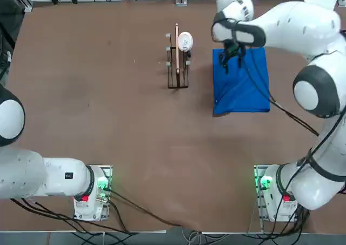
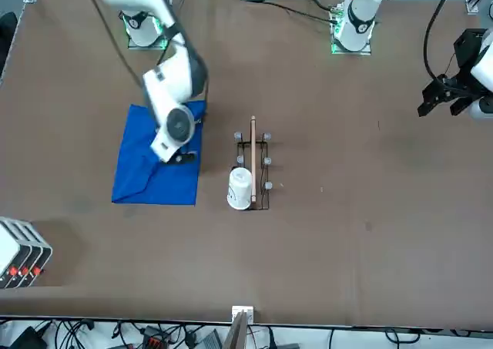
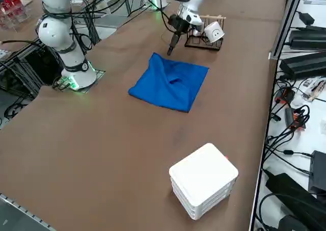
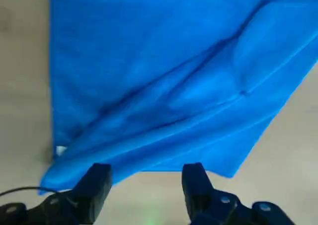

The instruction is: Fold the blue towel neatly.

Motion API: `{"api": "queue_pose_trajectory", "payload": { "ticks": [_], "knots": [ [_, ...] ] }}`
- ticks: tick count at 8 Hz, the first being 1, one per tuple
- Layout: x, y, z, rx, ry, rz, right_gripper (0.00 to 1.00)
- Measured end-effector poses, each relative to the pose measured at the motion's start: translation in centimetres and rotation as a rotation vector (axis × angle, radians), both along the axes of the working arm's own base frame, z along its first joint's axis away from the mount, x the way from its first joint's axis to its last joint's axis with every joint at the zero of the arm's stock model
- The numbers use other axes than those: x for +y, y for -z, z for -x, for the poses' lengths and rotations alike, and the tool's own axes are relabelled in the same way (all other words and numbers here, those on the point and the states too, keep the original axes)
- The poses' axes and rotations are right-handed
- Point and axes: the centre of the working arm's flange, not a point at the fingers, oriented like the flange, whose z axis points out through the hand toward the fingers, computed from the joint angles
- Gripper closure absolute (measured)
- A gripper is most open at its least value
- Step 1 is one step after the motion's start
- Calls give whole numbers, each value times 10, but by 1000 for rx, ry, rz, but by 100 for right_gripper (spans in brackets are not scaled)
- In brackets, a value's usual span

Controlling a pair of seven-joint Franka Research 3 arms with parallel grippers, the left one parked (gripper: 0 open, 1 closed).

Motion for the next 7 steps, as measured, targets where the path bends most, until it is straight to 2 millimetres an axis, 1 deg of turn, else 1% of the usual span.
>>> {"api": "queue_pose_trajectory", "payload": {
  "ticks": [1, 2, 3, 4, 5, 6, 7],
  "knots": [
    [-23, 0, -12, 25, -70, -53, 17],
    [-39, 0, -21, 38, -147, -105, 19],
    [-51, 1, -28, 43, -209, -145, 24],
    [-62, 6, -33, 43, -258, -178, 25],
    [-72, 13, -35, 41, -301, -205, 30],
    [-81, 19, -36, 45, -338, -228, 37],
    [-91, 23, -38, 48, -371, -248, 39]
  ]
}}
